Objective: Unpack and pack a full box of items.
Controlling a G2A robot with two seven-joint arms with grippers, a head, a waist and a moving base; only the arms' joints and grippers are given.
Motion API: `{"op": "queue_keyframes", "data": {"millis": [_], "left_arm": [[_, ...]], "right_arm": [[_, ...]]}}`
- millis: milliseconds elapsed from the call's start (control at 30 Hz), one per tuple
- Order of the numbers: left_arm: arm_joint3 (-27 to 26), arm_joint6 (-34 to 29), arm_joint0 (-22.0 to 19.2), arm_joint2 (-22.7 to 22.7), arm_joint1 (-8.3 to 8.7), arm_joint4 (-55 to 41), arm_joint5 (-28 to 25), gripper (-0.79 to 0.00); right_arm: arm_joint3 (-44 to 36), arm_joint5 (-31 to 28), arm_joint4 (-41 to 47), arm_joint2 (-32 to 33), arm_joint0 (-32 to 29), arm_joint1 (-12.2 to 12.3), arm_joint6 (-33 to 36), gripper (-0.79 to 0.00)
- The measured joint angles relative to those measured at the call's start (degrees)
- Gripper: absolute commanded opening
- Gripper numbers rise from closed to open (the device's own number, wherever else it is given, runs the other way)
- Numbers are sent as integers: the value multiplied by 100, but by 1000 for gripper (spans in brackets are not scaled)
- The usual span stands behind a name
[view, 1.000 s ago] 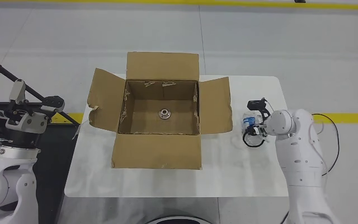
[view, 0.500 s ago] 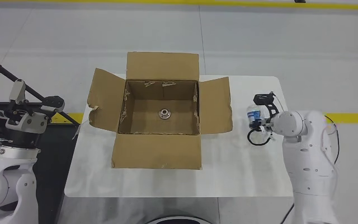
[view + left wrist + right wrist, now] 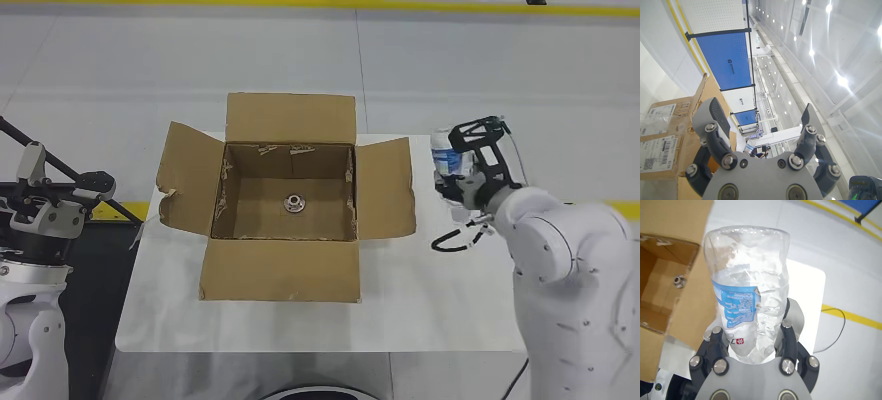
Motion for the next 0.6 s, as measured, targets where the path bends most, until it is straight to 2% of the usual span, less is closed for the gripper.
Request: {"op": "queue_keyframes", "data": {"millis": [267,467,600], "left_arm": [[0,0,0,0,0,0,0,0],[0,0,0,0,0,0,0,0],[0,0,0,0,0,0,0,0]], "right_arm": [[392,167,67,-1447,1013,-204,-851,-785],[1395,169,367,-2520,1956,-458,-1243,-785],[2407,152,672,-3239,2564,-694,-1350,-785]]}}
